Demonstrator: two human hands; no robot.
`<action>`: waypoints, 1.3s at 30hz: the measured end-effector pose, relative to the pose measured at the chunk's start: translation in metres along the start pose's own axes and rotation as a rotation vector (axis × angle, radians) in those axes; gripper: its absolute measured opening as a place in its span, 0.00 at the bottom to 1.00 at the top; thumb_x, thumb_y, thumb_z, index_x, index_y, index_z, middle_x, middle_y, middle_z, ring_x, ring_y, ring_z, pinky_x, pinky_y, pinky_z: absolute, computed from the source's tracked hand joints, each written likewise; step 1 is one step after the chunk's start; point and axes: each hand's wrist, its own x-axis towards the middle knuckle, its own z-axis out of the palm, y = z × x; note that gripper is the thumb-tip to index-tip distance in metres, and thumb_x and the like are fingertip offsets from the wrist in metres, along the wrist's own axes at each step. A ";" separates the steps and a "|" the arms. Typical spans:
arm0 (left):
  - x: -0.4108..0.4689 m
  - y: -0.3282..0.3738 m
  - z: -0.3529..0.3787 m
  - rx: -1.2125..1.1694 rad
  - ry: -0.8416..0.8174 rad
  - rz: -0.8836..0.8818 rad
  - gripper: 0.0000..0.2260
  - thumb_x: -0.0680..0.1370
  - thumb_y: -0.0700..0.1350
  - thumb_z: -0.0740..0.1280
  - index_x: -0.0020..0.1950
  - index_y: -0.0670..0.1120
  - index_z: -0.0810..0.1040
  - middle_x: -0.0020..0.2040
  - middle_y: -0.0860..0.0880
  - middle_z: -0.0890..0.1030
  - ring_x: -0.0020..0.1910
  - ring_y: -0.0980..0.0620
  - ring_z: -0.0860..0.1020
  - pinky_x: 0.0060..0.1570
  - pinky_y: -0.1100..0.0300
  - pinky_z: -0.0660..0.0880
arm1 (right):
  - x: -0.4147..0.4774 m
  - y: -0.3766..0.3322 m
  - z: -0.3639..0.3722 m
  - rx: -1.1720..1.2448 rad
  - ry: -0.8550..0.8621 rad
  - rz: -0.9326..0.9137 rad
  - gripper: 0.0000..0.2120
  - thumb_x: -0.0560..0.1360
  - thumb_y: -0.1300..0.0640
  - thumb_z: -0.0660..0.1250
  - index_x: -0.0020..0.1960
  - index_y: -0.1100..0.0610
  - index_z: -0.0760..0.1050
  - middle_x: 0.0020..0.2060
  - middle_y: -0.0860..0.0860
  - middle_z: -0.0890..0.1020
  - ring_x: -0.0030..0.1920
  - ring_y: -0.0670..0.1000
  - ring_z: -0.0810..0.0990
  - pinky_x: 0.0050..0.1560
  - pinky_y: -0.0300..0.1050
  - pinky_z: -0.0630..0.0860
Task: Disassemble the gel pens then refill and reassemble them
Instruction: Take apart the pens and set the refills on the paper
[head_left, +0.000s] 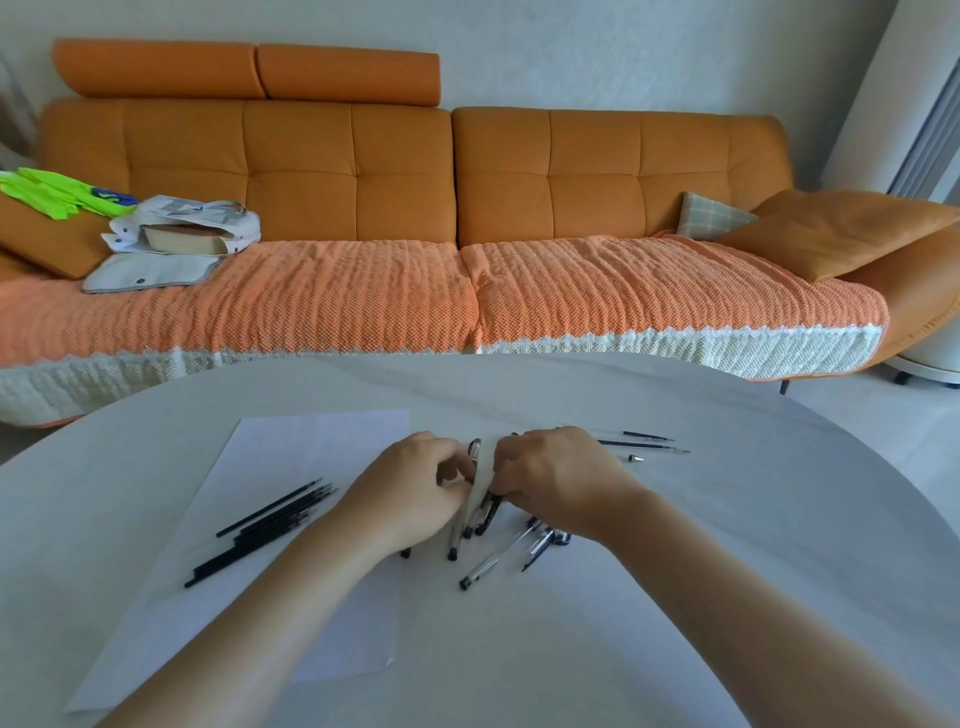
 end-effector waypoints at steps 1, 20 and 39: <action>-0.001 -0.002 0.000 -0.009 -0.023 0.013 0.06 0.77 0.47 0.65 0.50 0.57 0.80 0.48 0.58 0.76 0.45 0.60 0.75 0.46 0.64 0.73 | -0.001 0.001 0.000 -0.006 0.014 -0.015 0.07 0.68 0.59 0.72 0.39 0.46 0.84 0.37 0.44 0.80 0.31 0.51 0.78 0.25 0.38 0.66; -0.004 0.030 -0.031 -0.252 0.105 0.275 0.16 0.77 0.42 0.71 0.61 0.58 0.79 0.49 0.57 0.83 0.52 0.62 0.79 0.56 0.62 0.76 | 0.001 -0.023 -0.047 0.979 0.341 0.574 0.02 0.73 0.64 0.71 0.43 0.58 0.80 0.35 0.51 0.85 0.30 0.54 0.84 0.32 0.52 0.77; -0.004 0.018 -0.029 0.376 0.030 0.276 0.09 0.80 0.60 0.58 0.53 0.58 0.73 0.41 0.56 0.81 0.40 0.54 0.77 0.39 0.58 0.72 | -0.001 -0.012 -0.036 0.486 -0.067 0.349 0.10 0.81 0.51 0.62 0.50 0.51 0.81 0.37 0.51 0.81 0.39 0.51 0.78 0.43 0.53 0.76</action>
